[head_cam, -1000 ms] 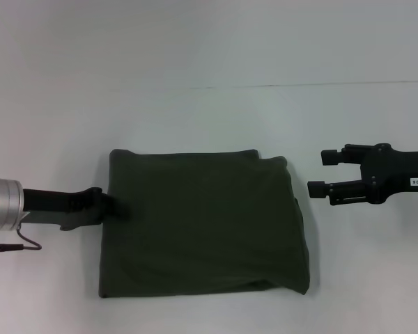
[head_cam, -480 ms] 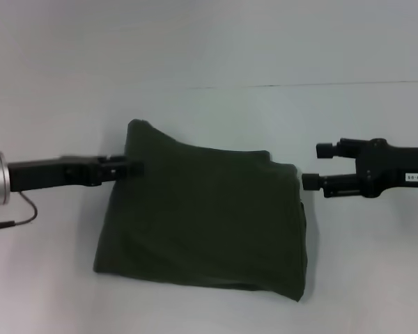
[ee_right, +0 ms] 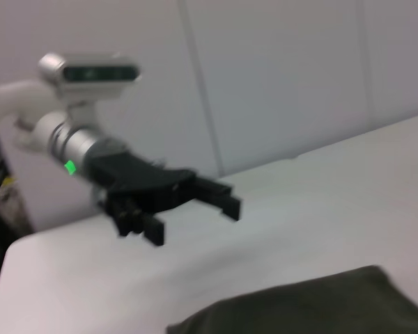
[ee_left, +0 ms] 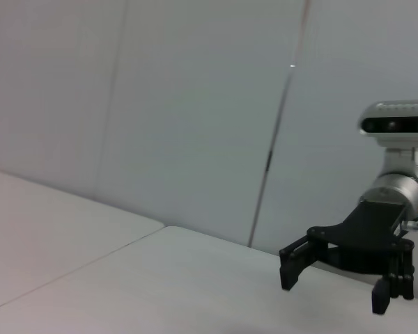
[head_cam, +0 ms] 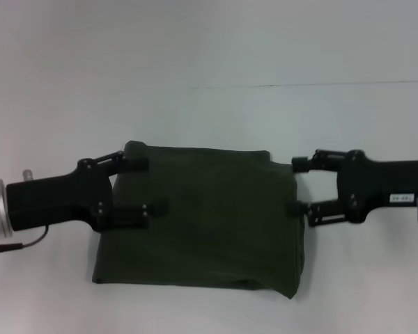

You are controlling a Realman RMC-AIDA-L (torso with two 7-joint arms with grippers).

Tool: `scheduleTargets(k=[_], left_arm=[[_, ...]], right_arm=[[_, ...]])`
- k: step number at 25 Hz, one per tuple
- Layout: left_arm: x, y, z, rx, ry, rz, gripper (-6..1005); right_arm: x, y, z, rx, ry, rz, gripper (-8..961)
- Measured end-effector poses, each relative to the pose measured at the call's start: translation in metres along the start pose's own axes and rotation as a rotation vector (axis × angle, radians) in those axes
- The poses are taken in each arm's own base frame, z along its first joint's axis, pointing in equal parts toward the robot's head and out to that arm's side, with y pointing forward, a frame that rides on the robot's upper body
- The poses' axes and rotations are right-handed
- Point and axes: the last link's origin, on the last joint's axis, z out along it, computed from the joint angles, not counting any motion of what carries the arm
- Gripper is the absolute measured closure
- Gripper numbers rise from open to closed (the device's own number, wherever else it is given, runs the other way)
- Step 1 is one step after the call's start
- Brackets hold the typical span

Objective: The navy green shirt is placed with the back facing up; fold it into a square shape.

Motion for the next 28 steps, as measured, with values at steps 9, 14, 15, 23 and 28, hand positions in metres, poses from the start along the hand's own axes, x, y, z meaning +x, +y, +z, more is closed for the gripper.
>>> scheduleTargets(k=[9, 14, 15, 23, 28], left_arm=[[-0.0054, 0.0041, 0.0041, -0.031, -0.021, 0.091, 50], [-0.004, 0.0055, 0.0041, -0.053, -0.028, 0.102, 52], [-0.0037, 0.0063, 0.0042, -0.059, -0.028, 0.103, 52], [-0.0046, 0.0093, 0.0057, -0.079, -0.033, 0.105, 52], [-0.0048, 0.0096, 0.006, -0.085, -0.038, 0.107, 52]], right_arm=[[0.01, 0.0025, 0.0102, -0.003, 0.014, -0.127, 8], [0.0105, 0.0028, 0.0109, -0.002, 0.008, -0.147, 8], [0.0103, 0.003, 0.0109, -0.003, 0.007, -0.148, 8], [0.0099, 0.004, 0.0113, -0.01, 0.002, -0.163, 8], [0.0076, 0.0032, 0.0118, -0.01, -0.004, -0.172, 8]])
